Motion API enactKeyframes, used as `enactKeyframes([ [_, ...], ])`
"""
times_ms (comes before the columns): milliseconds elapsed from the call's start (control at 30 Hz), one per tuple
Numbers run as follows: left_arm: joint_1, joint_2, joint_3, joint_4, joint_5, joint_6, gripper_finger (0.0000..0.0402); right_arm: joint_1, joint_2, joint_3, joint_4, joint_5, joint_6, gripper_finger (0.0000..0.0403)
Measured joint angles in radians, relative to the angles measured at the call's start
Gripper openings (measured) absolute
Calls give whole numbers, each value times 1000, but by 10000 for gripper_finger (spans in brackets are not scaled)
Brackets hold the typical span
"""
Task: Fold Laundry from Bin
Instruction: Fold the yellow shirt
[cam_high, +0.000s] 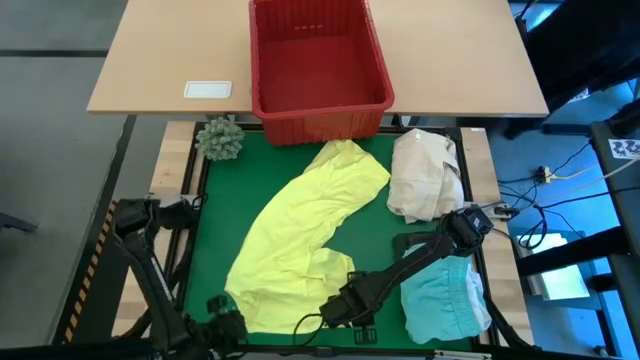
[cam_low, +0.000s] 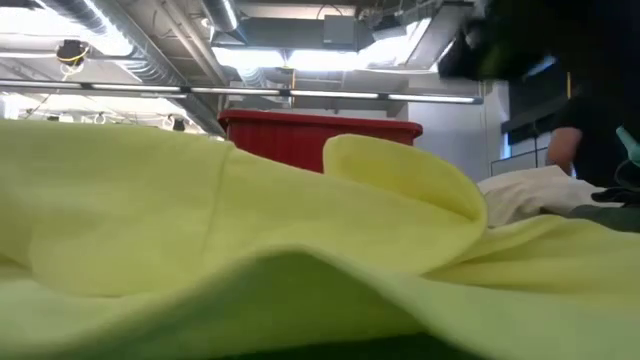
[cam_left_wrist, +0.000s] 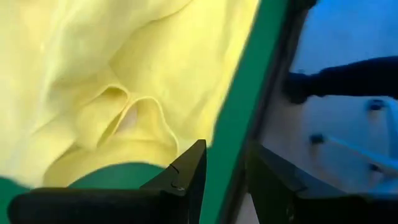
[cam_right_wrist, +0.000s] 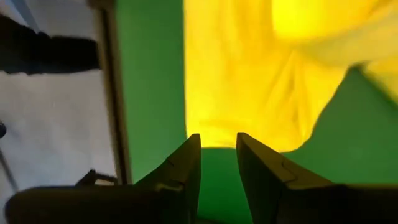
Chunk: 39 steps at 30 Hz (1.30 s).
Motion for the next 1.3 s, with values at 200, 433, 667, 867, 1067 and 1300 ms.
enactKeyframes([
  [200, 21, 123, -2, -1, 29, -63, 104, 33, -3, 124, 23, 191, -50, 103],
  [433, 30, 147, -2, -4, -8, -147, 104, 50, -1, 132, 73, 395, -70, 104],
  [667, 28, 146, 2, -67, 3, -202, 104, 44, 1, 132, 67, 483, -78, 104],
  [867, 29, 144, 49, -181, 14, -214, 104, 35, -13, 93, 46, 521, -60, 104],
  [1067, 10, 144, 153, -318, -2, -215, 104, 39, -77, -46, 173, 553, -32, 104],
  [1300, 2, 144, 149, -234, -102, -210, 104, 44, -211, -356, 564, 547, -3, 104],
])
